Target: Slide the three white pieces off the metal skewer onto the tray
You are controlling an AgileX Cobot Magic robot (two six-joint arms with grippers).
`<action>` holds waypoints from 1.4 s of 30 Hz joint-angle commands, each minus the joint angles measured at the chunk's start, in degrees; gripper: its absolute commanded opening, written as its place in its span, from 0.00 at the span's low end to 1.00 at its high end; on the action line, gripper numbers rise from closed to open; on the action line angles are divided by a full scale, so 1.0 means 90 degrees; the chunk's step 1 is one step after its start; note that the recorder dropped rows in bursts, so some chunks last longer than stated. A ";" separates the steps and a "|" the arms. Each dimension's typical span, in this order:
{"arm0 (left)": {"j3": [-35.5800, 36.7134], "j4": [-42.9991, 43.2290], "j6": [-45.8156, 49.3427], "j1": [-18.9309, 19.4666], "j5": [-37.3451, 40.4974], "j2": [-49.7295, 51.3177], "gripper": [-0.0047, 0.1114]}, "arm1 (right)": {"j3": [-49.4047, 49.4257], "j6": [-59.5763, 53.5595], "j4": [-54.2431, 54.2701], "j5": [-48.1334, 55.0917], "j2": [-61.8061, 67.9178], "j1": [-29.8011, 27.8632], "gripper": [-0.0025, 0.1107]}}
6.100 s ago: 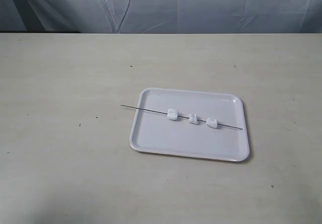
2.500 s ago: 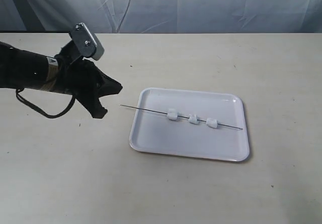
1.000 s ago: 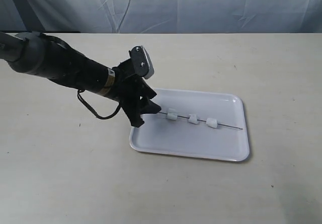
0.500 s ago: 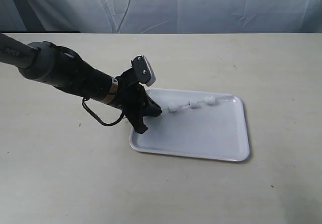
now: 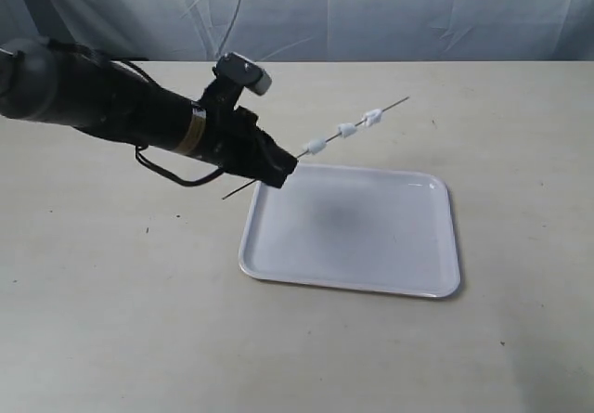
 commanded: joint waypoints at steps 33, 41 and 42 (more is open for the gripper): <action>0.3155 0.0007 -0.2925 -0.1655 0.1691 -0.5088 0.04 | -0.1914 -0.9393 0.7846 0.3744 0.5327 0.0111 0.02; 0.3529 0.0007 -0.0547 -0.2064 0.2976 -0.5120 0.04 | -0.2009 -1.0325 0.7846 0.4208 0.6518 0.0111 0.02; 0.3529 0.0007 -0.0177 -0.2064 0.3176 -0.5120 0.04 | -0.2061 -1.0420 0.7846 0.4255 0.6554 0.0111 0.02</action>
